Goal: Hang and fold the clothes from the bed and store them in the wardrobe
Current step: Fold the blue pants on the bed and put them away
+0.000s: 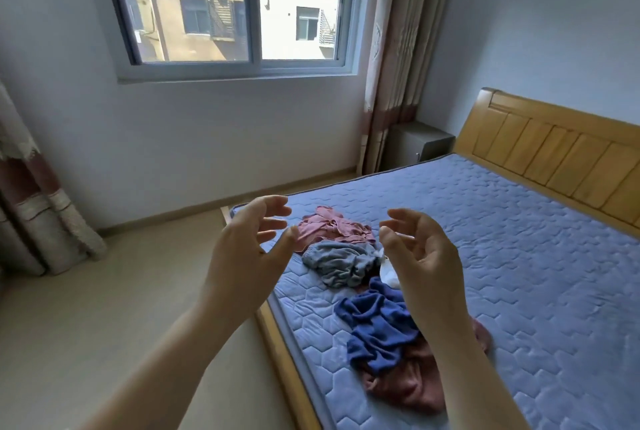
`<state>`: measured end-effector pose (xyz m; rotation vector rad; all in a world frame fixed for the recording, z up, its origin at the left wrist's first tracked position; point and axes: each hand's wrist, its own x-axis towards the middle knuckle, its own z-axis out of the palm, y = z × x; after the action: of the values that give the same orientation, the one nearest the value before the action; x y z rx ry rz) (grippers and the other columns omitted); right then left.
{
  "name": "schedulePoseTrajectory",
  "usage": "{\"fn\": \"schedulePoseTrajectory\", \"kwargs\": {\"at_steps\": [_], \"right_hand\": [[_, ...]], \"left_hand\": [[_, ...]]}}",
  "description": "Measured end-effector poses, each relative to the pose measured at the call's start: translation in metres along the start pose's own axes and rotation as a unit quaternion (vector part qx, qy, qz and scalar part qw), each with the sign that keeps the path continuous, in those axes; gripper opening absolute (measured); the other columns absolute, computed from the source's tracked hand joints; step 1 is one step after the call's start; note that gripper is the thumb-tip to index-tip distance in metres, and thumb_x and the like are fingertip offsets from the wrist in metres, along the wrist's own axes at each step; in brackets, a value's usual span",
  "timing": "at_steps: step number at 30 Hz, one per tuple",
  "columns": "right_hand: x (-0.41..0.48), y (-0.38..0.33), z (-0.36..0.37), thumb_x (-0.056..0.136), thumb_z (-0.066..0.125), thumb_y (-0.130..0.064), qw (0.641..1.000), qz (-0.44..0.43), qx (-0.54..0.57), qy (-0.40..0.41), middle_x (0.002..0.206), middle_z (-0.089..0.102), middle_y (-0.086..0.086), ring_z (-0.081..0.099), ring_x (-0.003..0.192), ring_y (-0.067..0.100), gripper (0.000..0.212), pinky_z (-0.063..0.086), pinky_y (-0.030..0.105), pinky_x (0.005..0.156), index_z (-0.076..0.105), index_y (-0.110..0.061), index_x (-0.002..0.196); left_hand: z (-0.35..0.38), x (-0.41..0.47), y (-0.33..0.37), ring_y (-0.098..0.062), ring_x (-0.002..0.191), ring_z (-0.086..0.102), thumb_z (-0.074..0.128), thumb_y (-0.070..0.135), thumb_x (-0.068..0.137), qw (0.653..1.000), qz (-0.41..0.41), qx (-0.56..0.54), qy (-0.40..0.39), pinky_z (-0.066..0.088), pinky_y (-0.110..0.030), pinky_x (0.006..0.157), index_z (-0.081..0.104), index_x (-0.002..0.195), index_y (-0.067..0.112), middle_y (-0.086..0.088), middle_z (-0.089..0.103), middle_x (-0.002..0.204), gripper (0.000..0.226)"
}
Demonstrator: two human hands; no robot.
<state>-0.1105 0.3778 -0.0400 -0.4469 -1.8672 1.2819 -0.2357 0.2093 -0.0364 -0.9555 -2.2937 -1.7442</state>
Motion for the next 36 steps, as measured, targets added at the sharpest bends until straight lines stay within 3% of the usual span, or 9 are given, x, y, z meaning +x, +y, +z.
{"fn": "schedulePoseTrajectory", "kwargs": {"at_steps": [3, 11, 17, 22, 27, 33, 36], "right_hand": [[0.016, 0.014, 0.033, 0.089, 0.067, -0.022, 0.999, 0.031, -0.020, 0.017, 0.090, 0.070, -0.016, 0.066, 0.085, -0.004, 0.015, 0.048, 0.007, 0.067, 0.064, -0.029, 0.102], [0.057, 0.055, 0.075, 0.090, 0.067, -0.022, 0.991, 0.100, -0.057, 0.072, 0.093, 0.070, -0.016, 0.066, 0.087, -0.002, 0.013, 0.050, 0.010, 0.073, 0.065, -0.028, 0.102], [0.104, 0.111, 0.086, 0.090, 0.067, -0.020, 0.982, 0.136, -0.065, 0.111, 0.092, 0.071, -0.010, 0.066, 0.085, -0.003, 0.013, 0.049, 0.008, 0.072, 0.064, -0.030, 0.099], [0.148, 0.160, 0.091, 0.090, 0.067, -0.020, 0.976, 0.183, -0.049, 0.111, 0.090, 0.070, -0.010, 0.065, 0.084, -0.003, 0.011, 0.049, 0.008, 0.071, 0.064, -0.030, 0.094], [0.184, 0.201, 0.090, 0.090, 0.068, -0.020, 0.967, 0.214, -0.063, 0.123, 0.088, 0.069, -0.014, 0.065, 0.082, -0.003, 0.013, 0.049, 0.008, 0.069, 0.064, -0.032, 0.093], [0.193, 0.249, 0.091, 0.089, 0.068, -0.017, 0.939, 0.282, -0.105, 0.165, 0.093, 0.069, -0.007, 0.065, 0.083, 0.001, 0.015, 0.051, 0.014, 0.074, 0.065, -0.028, 0.098], [0.198, 0.267, 0.102, 0.089, 0.068, -0.016, 0.923, 0.309, -0.119, 0.197, 0.094, 0.069, -0.008, 0.065, 0.083, 0.001, 0.016, 0.051, 0.013, 0.074, 0.064, -0.029, 0.098]], "left_hand": [[-0.007, 0.044, -0.037, -0.005, 0.092, 0.067, 0.066, 0.021, 0.086, 0.998, -0.013, -0.029, -0.045, 0.055, -0.031, 0.083, 0.060, 0.114, 0.030, 0.013, 0.067, 0.106, 0.030], [0.019, 0.129, -0.116, -0.004, 0.090, 0.068, 0.066, 0.032, 0.082, 0.987, -0.023, -0.044, -0.151, 0.057, -0.031, 0.082, 0.056, 0.104, 0.047, 0.019, 0.068, 0.100, 0.028], [0.070, 0.188, -0.157, 0.003, 0.090, 0.066, 0.067, 0.027, 0.085, 0.978, -0.015, -0.028, -0.205, 0.055, -0.024, 0.080, 0.059, 0.108, 0.037, 0.019, 0.066, 0.101, 0.026], [0.112, 0.231, -0.183, -0.004, 0.090, 0.066, 0.069, 0.021, 0.087, 0.968, -0.034, -0.006, -0.247, 0.056, -0.029, 0.083, 0.059, 0.107, 0.035, 0.013, 0.066, 0.104, 0.026], [0.147, 0.266, -0.215, -0.003, 0.092, 0.065, 0.068, 0.021, 0.087, 0.960, -0.057, 0.007, -0.273, 0.055, -0.027, 0.081, 0.060, 0.112, 0.028, 0.012, 0.066, 0.106, 0.027], [0.189, 0.295, -0.255, -0.004, 0.092, 0.064, 0.067, 0.016, 0.088, 0.936, -0.079, 0.006, -0.342, 0.053, -0.021, 0.079, 0.061, 0.114, 0.021, 0.010, 0.065, 0.107, 0.027], [0.210, 0.318, -0.276, -0.006, 0.094, 0.063, 0.066, 0.016, 0.088, 0.919, -0.080, -0.002, -0.387, 0.054, -0.029, 0.083, 0.059, 0.115, 0.023, 0.009, 0.065, 0.109, 0.028]]}}
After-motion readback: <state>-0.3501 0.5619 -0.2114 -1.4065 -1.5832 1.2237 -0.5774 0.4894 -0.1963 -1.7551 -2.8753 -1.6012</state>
